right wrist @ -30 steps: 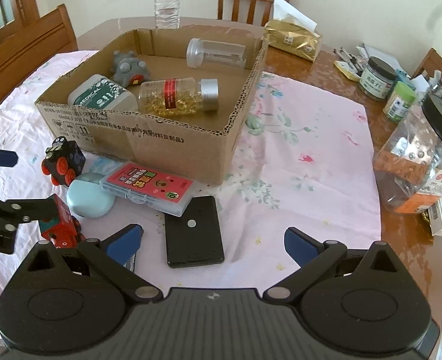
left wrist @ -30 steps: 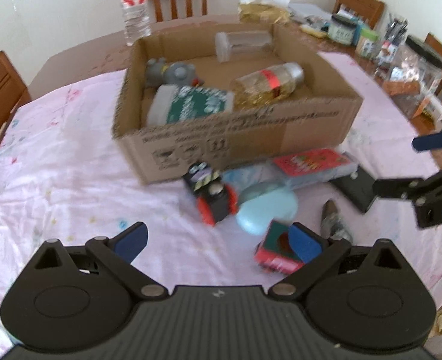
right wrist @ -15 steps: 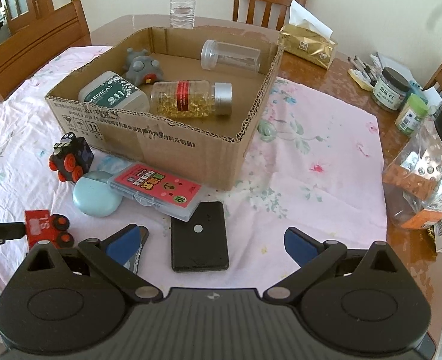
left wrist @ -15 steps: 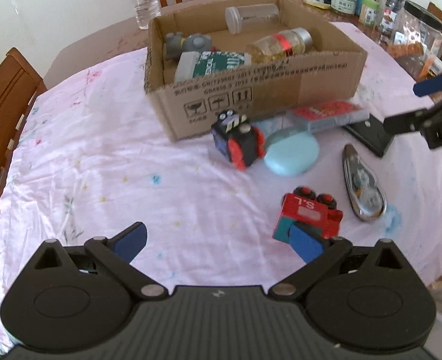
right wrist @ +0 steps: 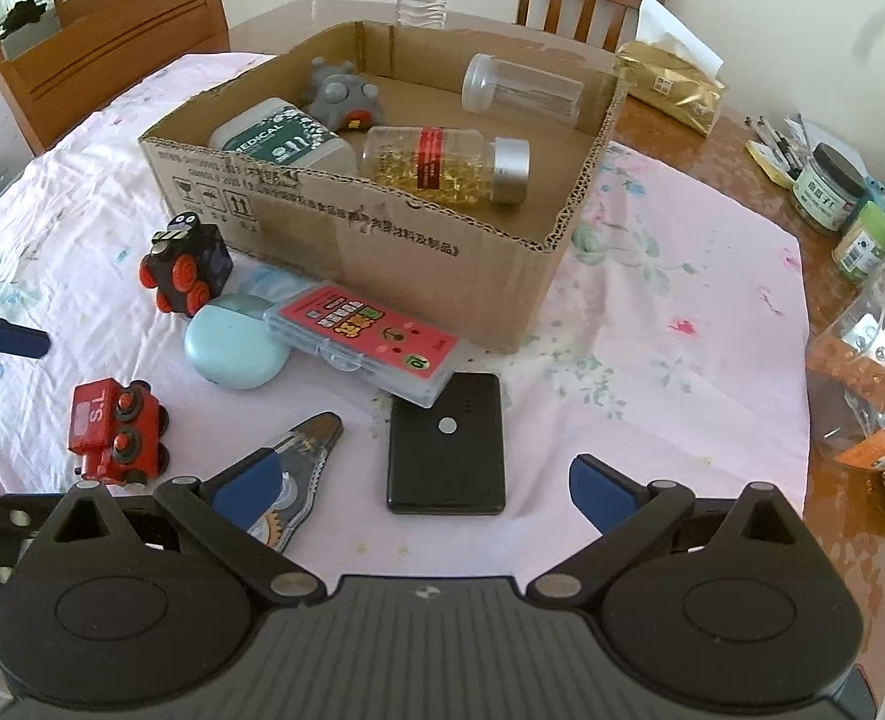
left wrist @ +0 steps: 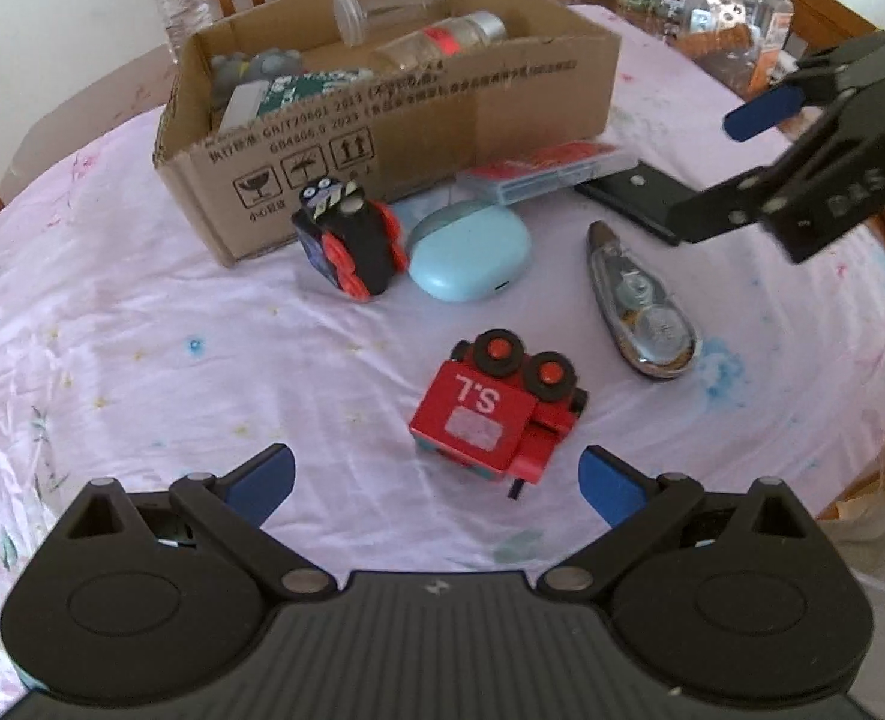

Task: Organize rigid objects
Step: 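Grasp the red S.L toy train with the left tool while the right tool approaches the silver tape dispenser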

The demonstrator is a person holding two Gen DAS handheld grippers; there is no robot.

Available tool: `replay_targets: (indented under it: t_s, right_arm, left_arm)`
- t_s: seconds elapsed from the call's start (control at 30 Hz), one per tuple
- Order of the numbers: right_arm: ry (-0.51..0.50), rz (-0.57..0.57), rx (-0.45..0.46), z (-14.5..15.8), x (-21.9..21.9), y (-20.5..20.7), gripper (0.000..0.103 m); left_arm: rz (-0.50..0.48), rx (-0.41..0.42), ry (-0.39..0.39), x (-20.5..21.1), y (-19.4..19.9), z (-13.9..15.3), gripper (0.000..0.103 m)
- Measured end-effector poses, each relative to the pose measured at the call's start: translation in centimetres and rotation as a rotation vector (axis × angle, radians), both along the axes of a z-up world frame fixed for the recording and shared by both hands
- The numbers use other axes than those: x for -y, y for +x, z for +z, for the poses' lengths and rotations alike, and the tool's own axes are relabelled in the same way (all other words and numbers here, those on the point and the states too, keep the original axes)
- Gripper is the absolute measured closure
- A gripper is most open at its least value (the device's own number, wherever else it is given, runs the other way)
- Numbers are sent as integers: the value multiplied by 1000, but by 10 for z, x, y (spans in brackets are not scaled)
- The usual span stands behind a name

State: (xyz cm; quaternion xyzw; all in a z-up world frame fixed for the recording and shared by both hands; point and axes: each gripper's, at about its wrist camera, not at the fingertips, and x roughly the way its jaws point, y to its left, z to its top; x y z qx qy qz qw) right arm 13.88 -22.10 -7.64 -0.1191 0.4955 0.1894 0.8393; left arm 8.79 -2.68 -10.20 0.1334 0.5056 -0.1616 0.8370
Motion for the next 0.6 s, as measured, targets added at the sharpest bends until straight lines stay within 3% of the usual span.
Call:
replay_targets:
  t_s: [0.2,0.37,0.43,0.6]
  right_arm:
    - [-12,22,2,1,-3,-5,0]
    - [-11,52,-2,1,-9,-7,0]
    - [-7,73,-3,0,-12,-7,0]
    - [26,164,-19,-1,-24,-8,0]
  left_arm:
    - [56,21,-34,-12,15,-7,6]
    - [80,39,-79,-14,24,-8,35]
    - [72,52,-85,-10,23,-6,56]
    - [126,63,-92,-11,23,-6,56]
